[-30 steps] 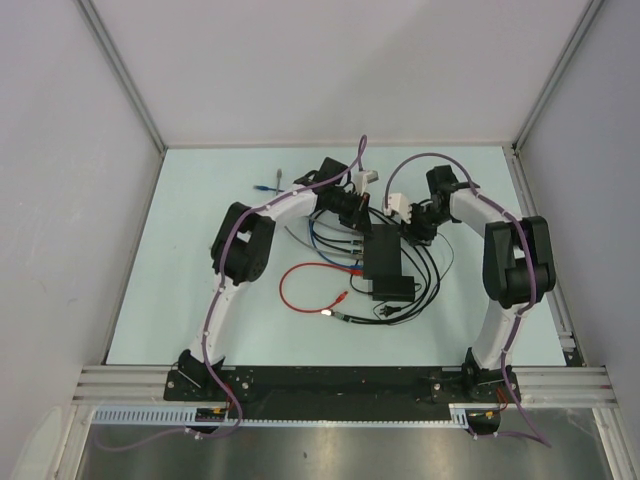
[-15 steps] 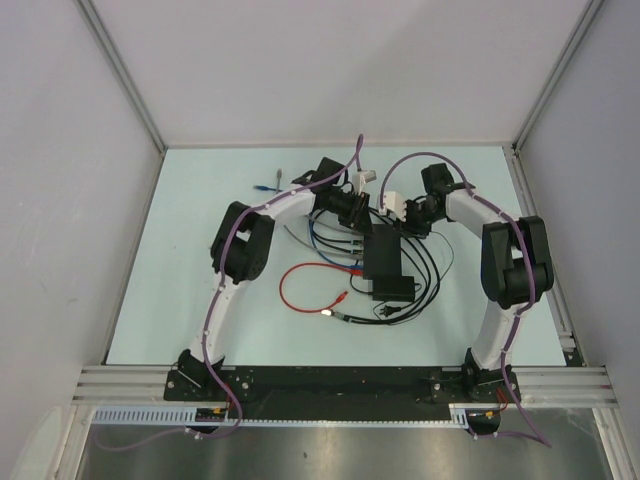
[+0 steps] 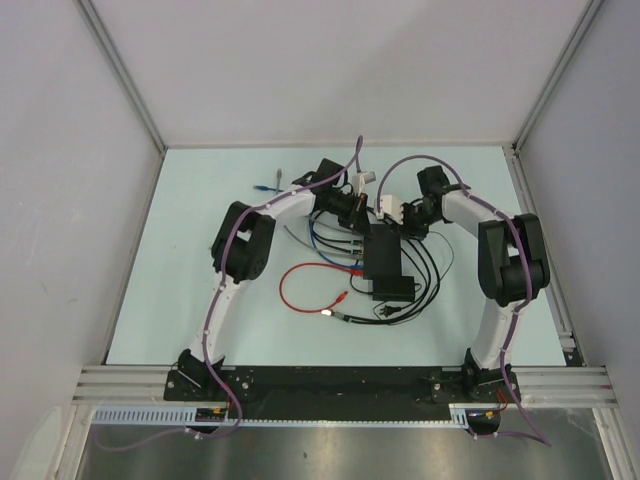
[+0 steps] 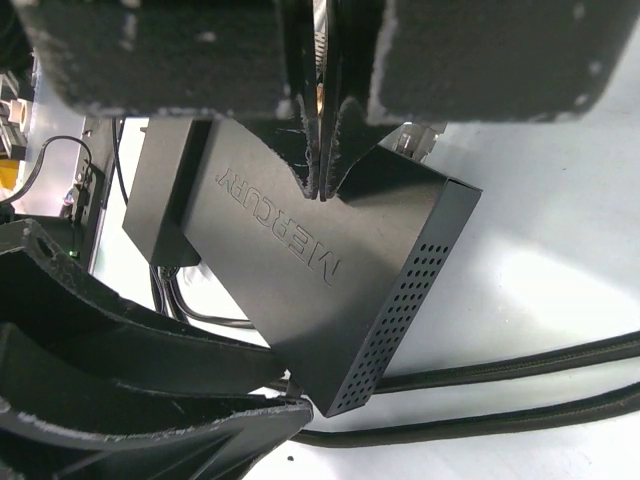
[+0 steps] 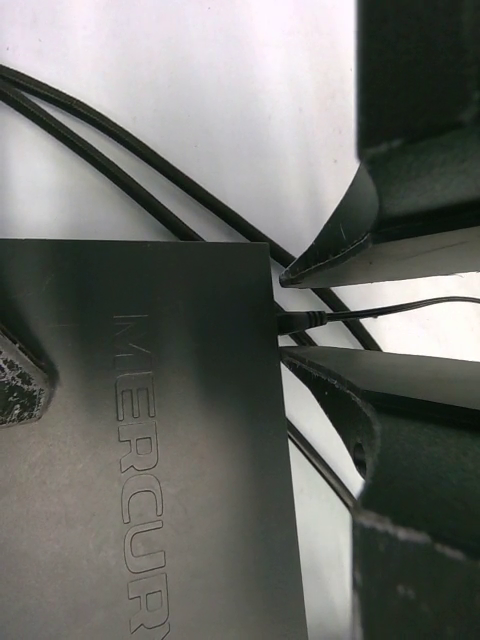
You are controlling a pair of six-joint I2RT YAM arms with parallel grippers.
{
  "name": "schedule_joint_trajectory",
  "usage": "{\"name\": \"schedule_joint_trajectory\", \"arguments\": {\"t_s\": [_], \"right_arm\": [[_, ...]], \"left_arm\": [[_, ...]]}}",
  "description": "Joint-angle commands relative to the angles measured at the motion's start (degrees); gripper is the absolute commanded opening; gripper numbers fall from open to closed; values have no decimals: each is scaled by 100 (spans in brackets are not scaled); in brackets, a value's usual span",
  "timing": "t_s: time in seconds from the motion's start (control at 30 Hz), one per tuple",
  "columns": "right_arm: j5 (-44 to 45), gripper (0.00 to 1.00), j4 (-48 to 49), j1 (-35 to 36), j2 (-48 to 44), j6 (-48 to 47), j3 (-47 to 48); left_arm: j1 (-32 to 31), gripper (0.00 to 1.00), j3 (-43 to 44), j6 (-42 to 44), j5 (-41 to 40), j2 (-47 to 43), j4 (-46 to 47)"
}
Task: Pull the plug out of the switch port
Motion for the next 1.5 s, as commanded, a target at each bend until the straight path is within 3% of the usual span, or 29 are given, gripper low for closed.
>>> {"name": "schedule_joint_trajectory", "arguments": {"t_s": [0.0,0.27,0.4,0.57,0.9,1.23,1.47], "right_arm": [[-20,34,71,47,103,-69,-9],[59,28,203,108,173,-78,-9],[103,12,203,126,191,-52,-9],[305,1,168,118,244,-113,-88],[402,0,274,126,314,-351,-36],[393,0,-817,205,498,-87,-1],[1140,0,501,205,586,362,-1]], "left_arm": [[33,0,32,50,-235,204,-105],[86,0,261,15,-323,248,-97],[103,0,340,15,-306,301,-88],[95,0,402,41,-183,345,-97],[77,0,393,76,-200,345,-132],[42,0,349,138,-218,336,-167],[33,0,349,129,-218,354,-167]]}}
